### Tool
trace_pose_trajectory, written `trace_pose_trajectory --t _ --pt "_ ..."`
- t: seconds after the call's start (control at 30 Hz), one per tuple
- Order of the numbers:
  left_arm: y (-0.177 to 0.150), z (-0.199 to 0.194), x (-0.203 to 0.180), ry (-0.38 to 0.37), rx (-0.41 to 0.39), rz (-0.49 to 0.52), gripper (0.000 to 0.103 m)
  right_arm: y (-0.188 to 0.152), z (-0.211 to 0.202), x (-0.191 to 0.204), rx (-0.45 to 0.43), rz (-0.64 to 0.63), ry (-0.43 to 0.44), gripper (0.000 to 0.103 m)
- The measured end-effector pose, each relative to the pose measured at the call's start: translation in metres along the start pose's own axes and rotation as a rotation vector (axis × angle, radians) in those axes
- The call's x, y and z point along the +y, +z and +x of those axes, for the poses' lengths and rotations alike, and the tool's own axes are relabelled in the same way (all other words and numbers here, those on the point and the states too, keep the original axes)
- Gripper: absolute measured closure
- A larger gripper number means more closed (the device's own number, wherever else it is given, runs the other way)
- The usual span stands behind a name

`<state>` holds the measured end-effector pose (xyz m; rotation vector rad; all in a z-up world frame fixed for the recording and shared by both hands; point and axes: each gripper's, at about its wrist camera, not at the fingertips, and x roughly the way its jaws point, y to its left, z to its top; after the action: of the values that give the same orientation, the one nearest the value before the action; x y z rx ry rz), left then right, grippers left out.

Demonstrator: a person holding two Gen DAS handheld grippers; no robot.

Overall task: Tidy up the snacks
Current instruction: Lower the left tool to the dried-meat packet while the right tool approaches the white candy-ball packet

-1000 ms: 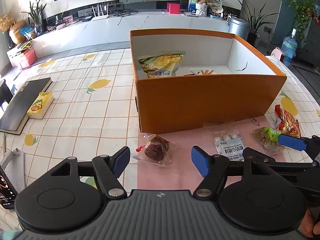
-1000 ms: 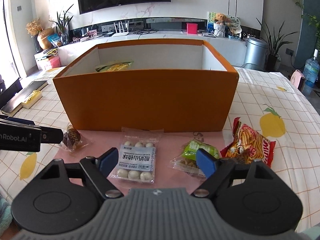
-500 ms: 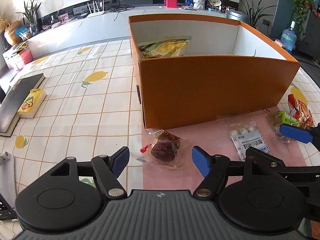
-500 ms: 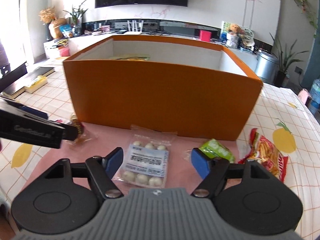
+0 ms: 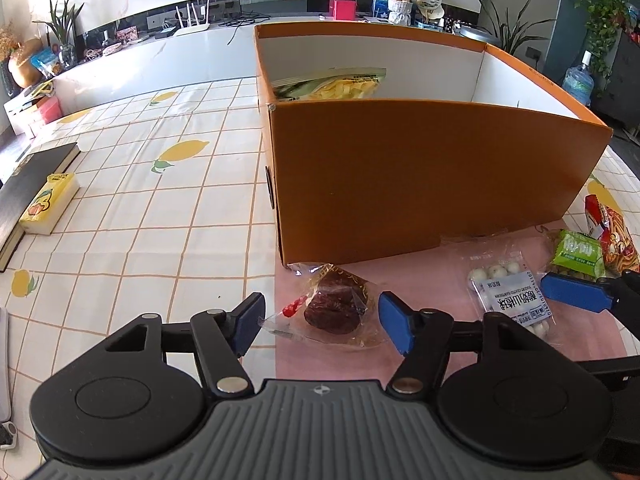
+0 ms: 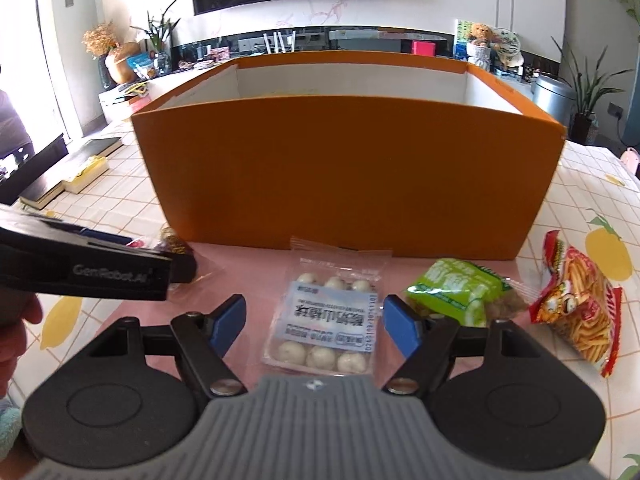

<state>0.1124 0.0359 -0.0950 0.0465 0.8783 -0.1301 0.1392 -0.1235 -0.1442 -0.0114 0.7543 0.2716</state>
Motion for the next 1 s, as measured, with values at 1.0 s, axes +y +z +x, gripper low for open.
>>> trace_pose_trajectory --t 1.0 --pt "-0.006 -0.002 -0.007 -0.061 -0.05 0.014 0.04 -0.007 0.007 0.0 0.057 0.016 -0.053 0.043"
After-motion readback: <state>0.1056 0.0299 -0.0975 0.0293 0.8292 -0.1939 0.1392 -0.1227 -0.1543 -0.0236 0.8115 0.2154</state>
